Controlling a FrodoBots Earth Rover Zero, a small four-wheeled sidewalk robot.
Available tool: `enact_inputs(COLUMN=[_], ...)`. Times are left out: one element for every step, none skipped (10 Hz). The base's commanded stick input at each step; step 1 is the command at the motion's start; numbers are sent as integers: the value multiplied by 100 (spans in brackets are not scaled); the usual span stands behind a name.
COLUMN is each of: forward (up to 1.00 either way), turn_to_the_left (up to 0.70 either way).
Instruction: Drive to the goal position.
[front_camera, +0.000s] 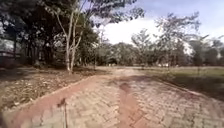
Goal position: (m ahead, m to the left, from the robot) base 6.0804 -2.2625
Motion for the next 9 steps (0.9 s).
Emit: enact_inputs(forward=[85,85,85,85,85,85,85,85,85], turn_to_the_left=[0,0,0,0,0,0,0,0,0])
